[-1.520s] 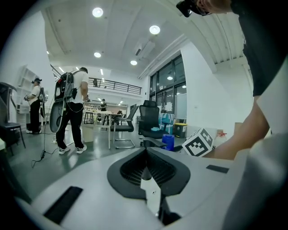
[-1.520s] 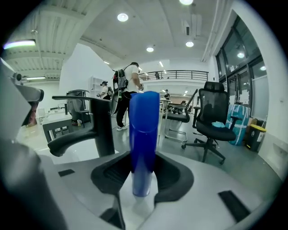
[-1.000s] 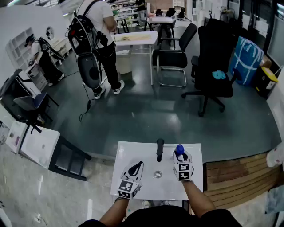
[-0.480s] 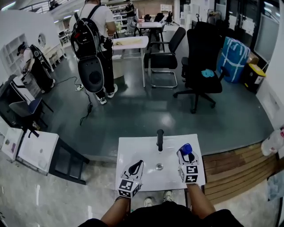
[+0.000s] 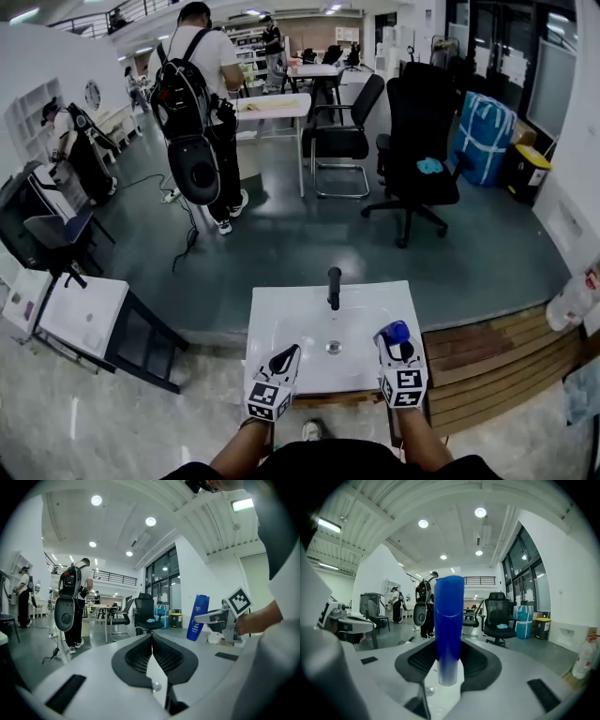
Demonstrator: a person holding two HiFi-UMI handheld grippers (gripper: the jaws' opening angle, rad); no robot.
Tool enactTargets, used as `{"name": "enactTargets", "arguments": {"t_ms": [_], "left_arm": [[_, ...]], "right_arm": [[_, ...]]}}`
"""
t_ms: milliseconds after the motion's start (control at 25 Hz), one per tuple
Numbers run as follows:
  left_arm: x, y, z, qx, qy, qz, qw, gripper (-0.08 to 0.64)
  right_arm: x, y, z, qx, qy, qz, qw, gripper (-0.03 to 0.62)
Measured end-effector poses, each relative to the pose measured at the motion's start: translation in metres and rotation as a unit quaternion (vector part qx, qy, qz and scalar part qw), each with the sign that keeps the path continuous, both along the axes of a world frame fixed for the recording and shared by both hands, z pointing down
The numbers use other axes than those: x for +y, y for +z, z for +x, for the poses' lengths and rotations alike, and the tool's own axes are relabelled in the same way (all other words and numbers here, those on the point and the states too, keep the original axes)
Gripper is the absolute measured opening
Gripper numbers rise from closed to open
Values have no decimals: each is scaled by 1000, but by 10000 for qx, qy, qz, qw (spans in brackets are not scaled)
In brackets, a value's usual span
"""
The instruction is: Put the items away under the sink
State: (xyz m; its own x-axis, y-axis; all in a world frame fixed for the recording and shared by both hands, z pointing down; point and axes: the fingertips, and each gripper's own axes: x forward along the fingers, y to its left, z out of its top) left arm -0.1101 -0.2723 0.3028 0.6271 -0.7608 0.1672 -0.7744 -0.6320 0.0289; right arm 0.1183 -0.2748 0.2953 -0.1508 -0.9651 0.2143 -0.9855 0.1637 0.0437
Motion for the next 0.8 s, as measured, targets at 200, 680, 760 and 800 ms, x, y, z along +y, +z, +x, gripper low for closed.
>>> {"name": "enactTargets", "arguments": {"t_ms": [200, 680, 760, 800], "left_arm": [[44, -1, 23, 17, -64, 25, 10000, 21], [177, 16, 84, -283, -12, 30, 9996, 21], [198, 16, 86, -290, -76, 2, 9996, 21], [209, 16, 86, -277, -108, -21, 9996, 21]], "right_arm": [[45, -2, 0, 19, -382, 103, 9992, 161], [159, 9, 6, 99, -908, 87, 9958, 161], [176, 11, 5, 55, -971, 85, 9952, 161], [185, 12, 5, 7, -1005, 76, 9949, 161]]}}
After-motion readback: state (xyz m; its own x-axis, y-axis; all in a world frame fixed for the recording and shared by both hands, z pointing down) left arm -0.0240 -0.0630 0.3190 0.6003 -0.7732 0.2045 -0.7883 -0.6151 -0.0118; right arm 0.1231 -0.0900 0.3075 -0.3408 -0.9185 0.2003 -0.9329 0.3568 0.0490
